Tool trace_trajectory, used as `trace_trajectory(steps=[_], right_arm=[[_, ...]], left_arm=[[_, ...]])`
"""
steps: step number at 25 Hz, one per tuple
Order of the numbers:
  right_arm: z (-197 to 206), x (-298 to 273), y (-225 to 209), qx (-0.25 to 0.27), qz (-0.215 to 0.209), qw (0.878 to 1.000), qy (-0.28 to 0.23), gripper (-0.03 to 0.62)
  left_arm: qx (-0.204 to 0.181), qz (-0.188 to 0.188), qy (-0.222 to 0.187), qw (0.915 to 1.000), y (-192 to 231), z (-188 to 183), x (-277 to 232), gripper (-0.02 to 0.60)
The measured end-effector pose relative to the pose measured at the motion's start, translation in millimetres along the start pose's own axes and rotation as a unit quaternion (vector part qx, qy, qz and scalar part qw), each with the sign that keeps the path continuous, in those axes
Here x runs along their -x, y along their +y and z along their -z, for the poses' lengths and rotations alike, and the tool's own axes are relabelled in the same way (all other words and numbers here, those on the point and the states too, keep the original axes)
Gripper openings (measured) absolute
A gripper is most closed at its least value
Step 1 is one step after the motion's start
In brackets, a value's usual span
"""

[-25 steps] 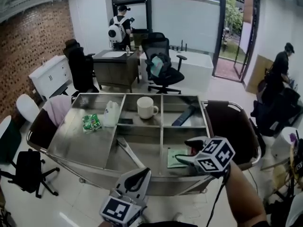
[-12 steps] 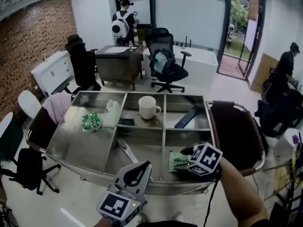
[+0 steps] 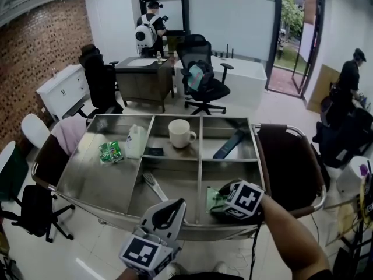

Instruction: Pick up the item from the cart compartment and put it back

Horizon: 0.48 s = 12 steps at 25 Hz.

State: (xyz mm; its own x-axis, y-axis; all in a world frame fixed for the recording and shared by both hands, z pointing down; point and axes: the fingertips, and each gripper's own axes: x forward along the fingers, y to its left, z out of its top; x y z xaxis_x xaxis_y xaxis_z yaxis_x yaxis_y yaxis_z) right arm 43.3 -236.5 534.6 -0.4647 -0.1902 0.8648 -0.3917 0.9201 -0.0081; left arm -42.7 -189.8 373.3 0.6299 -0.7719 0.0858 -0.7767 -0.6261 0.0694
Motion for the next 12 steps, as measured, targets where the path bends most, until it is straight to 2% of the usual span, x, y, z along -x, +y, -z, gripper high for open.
trace_trajectory(steps=[4, 9, 12], right_arm=[[3, 0, -2, -0.008, 0.005, 1.0, 0.01, 0.271], [0, 1, -6, 0.008, 0.031, 0.999, 0.016, 0.142], [-1, 2, -8, 0.007, 0.042, 0.999, 0.013, 0.116]], left_arm=[[-0.002, 0.003, -0.001, 1.0, -3, 0, 3, 0.0], [-0.002, 0.002, 0.001, 1.0, -4, 1, 10, 0.0], [-0.005, 0.002, 0.001, 1.0, -5, 1, 14, 0.0]])
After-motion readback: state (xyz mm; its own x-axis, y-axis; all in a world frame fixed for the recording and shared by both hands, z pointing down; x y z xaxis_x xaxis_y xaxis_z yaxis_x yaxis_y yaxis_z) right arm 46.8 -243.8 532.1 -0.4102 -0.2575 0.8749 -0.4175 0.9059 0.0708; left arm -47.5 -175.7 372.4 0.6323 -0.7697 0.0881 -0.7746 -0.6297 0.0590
